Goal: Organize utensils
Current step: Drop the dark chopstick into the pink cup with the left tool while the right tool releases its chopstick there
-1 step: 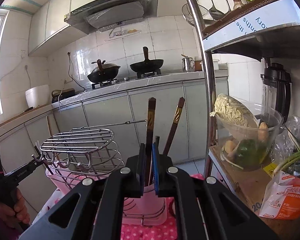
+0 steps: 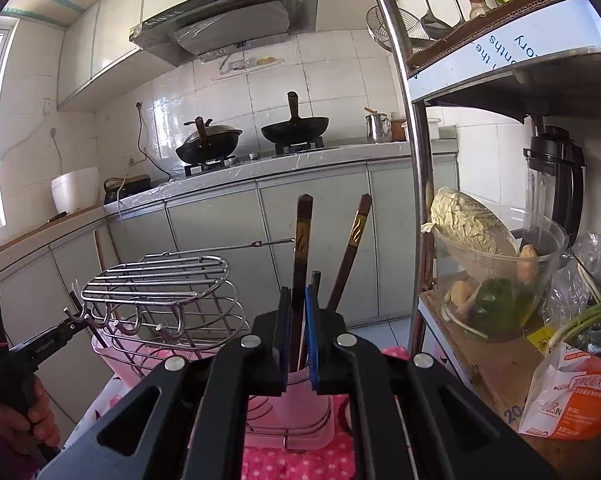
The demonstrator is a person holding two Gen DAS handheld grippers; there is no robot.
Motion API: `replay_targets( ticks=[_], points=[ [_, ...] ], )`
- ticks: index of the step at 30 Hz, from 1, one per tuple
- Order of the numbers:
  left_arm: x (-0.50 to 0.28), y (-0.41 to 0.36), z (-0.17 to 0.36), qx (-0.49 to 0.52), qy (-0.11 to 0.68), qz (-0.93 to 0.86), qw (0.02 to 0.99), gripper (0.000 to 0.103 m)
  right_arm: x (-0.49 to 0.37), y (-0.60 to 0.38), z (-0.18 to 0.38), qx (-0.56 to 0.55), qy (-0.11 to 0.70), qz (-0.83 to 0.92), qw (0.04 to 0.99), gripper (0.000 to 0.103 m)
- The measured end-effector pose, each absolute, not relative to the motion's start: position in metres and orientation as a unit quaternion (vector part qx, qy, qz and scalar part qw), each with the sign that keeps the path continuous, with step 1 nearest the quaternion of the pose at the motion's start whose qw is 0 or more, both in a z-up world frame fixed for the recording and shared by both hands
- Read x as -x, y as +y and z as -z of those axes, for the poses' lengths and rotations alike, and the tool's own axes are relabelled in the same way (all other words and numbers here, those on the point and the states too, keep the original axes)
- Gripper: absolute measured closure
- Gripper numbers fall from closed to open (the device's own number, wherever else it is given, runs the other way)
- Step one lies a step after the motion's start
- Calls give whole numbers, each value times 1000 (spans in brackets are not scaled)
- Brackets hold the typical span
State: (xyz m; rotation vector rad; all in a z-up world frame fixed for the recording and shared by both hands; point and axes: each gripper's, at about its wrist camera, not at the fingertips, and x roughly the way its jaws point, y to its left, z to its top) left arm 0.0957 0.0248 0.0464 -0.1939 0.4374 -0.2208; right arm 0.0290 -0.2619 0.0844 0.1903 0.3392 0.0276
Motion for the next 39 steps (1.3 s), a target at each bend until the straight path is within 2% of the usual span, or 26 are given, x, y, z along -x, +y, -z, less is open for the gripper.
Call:
replay_targets(
  ticks=[2,4,5,7,9,11,13,16,24,32,39],
  points=[
    [-95,27,-46,97,222,108,964,97,-30,-261,-84,-93,175,-16,980,94],
    [-94,29,-47,97,227,110,963,96,-29,-261,-85,-96,178,-17,979,81],
    [-93,30,-48,96,229,111,962,96,-28,-262,-85,-99,177,-17,979,78],
    [-91,31,-49,93,231,112,962,94,-28,-263,-85,-101,178,-15,979,76],
    [-88,31,-50,91,232,113,962,84,-28,-263,-84,-100,186,-15,977,75],
    [-85,33,-51,91,234,114,961,80,-26,-262,-84,-98,188,-14,977,74],
    [-82,34,-52,90,236,112,961,77,-24,-262,-85,-95,190,-13,977,66],
    [-76,38,-54,93,236,112,961,75,-19,-262,-87,-94,189,-12,977,63],
    [-48,53,-55,95,233,106,962,74,5,-271,-77,-118,207,-10,971,62],
    [-25,55,-31,103,275,119,948,74,19,-257,-35,-142,288,-49,946,63],
    [-19,39,9,100,352,144,920,74,8,-226,4,-146,359,-100,917,73]
  ],
)
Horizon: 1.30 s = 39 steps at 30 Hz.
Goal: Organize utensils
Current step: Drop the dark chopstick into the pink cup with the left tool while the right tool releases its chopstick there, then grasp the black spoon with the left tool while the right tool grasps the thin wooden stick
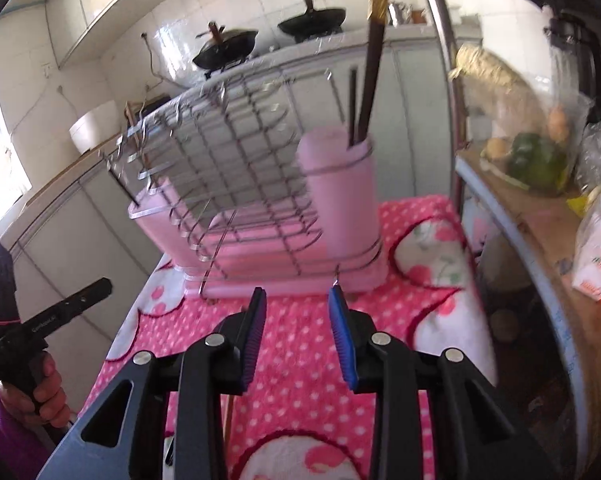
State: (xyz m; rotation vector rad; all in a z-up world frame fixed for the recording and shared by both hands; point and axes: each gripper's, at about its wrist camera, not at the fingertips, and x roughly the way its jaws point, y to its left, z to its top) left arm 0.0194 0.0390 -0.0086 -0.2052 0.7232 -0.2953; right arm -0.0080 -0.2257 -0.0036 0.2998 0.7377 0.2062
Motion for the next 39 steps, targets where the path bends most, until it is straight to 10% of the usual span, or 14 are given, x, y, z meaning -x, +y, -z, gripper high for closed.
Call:
replay_targets(
  ticks=[6,26,39],
  points=[
    [-26,12,43,85,425,181,883,85,-12,-197,36,-147,425,-143,881,94],
    [-51,-37,105,44,548,178,816,96,-80,-127,101,-151,519,-162,825,80],
    [-38,-12,100,81,546,153,819,97,-73,-145,101,-172,511,-134,832,96]
  ],
)
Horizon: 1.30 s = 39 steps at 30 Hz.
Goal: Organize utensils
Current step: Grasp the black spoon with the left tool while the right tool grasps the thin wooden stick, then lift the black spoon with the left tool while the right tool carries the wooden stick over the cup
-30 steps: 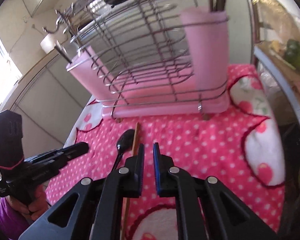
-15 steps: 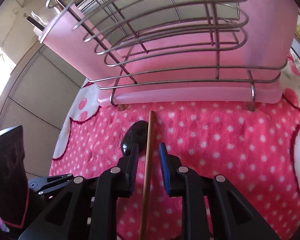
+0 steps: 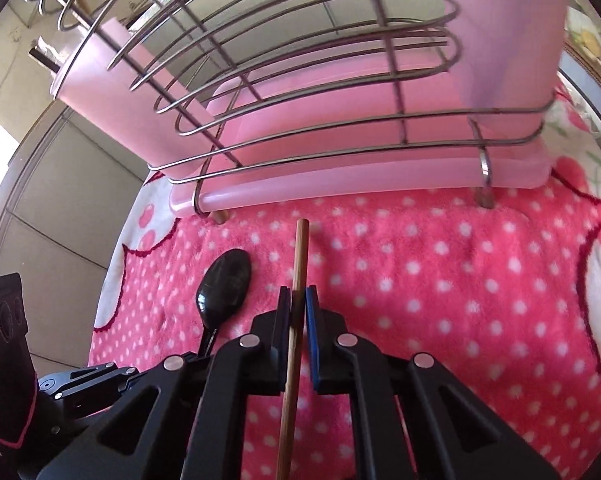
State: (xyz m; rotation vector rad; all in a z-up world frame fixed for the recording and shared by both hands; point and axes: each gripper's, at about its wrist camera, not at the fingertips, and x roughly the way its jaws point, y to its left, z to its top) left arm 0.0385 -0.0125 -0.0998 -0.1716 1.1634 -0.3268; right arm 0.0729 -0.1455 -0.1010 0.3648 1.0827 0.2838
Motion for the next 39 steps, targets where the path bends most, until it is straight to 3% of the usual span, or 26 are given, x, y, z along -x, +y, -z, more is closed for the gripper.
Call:
replay_targets(
  ticks=[11,16,28,39],
  points=[
    [-44,15,97,87,586,173,787,96,-66,-172,101,-176,543,-105,814,94],
    [-61,19,89,70,607,176,772,96,-70,-177,98,-180,554,-124,804,82],
    [-93,5,77,26,622,149,768,94,-81,-185,96,-168,553,-132,805,78],
    [-110,-7,85,31,649,145,746,81,-86,-189,103,-187,560,-146,794,79]
  ],
)
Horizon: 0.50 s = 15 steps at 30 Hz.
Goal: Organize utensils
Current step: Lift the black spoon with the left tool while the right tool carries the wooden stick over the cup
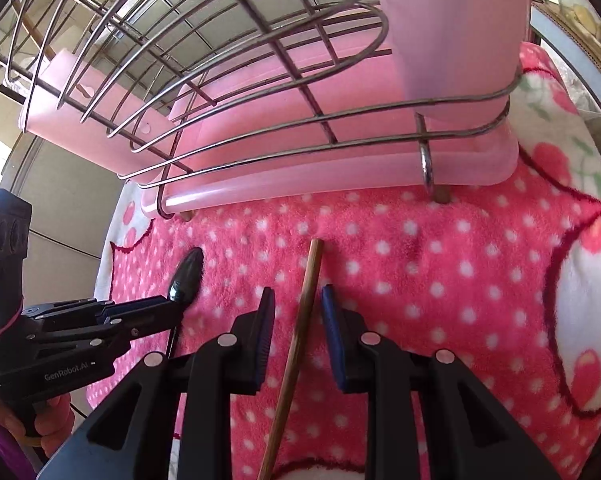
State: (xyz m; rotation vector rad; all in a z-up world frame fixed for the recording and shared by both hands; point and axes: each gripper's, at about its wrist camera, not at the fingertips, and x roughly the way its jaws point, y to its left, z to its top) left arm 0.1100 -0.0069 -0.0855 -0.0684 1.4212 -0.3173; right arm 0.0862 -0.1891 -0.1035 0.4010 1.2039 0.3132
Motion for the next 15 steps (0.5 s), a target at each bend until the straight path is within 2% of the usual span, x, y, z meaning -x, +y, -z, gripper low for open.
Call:
replay_targets(
  ticks=[6,9,11,13,15],
  points=[
    [-113,-19,94,26,659,145,737,81,-87,-193,103,-186,561,-149,793,80],
    [-112,-21,94,26,658,139,739,81,-88,-189,105,-177,560,-146,796,93],
    [-112,-20,93,28,657,139,740,82,-87,-191,106,-190,558,-146,795,94],
    [-109,-14,95,31,654,130,744,90,-84,-194,106,-200,555,-146,794,94],
    [-104,-12,94,33,649,132,748,92,-80,-198,103,-207,550,-147,796,94]
  ],
)
